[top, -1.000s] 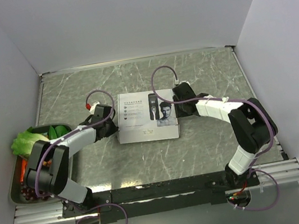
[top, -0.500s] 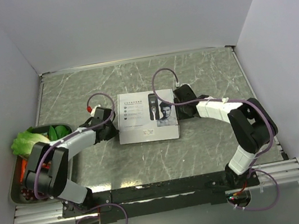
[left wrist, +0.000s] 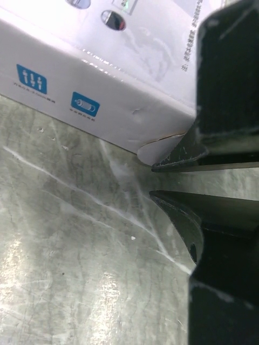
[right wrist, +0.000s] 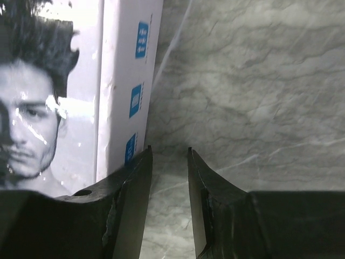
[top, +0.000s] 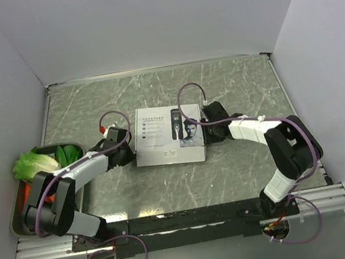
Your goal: Sort the hair-cutting tools
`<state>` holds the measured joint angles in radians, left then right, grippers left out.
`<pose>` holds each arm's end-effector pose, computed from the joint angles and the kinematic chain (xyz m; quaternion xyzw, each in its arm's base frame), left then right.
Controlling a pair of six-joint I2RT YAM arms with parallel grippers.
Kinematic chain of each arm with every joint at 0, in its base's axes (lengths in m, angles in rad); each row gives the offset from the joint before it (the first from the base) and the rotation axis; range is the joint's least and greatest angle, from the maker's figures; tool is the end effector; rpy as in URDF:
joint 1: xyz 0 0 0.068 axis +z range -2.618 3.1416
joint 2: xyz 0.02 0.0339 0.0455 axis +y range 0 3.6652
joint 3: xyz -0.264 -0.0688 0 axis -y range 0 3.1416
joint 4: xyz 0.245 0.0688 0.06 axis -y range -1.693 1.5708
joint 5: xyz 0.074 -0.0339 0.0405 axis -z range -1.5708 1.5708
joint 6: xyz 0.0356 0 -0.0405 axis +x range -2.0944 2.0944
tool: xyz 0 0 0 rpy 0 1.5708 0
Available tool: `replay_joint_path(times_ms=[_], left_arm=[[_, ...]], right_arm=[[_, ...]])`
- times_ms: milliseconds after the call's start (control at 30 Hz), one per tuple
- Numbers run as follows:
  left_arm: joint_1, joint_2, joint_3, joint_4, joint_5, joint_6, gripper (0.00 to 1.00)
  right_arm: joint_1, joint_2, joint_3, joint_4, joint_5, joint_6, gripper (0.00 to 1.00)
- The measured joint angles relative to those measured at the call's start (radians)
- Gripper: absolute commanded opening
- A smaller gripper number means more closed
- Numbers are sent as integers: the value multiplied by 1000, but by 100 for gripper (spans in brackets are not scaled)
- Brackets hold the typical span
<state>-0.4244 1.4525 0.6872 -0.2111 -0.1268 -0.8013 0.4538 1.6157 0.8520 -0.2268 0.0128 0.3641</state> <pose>0.2464 -0.1064 0.1586 -0.1970 0.9339 -0.1186 0.2739 0.2792 0.1357 0.1595 -0.0411 0.9573 0.1081 0.2649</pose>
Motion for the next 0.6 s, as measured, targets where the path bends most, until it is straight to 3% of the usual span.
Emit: replay_joint_path(times_ms=[600], left_arm=[[-1,-79,-16,-50,21,0,27]], right_arm=[[28,-55,-11,-85,-14,17,45]])
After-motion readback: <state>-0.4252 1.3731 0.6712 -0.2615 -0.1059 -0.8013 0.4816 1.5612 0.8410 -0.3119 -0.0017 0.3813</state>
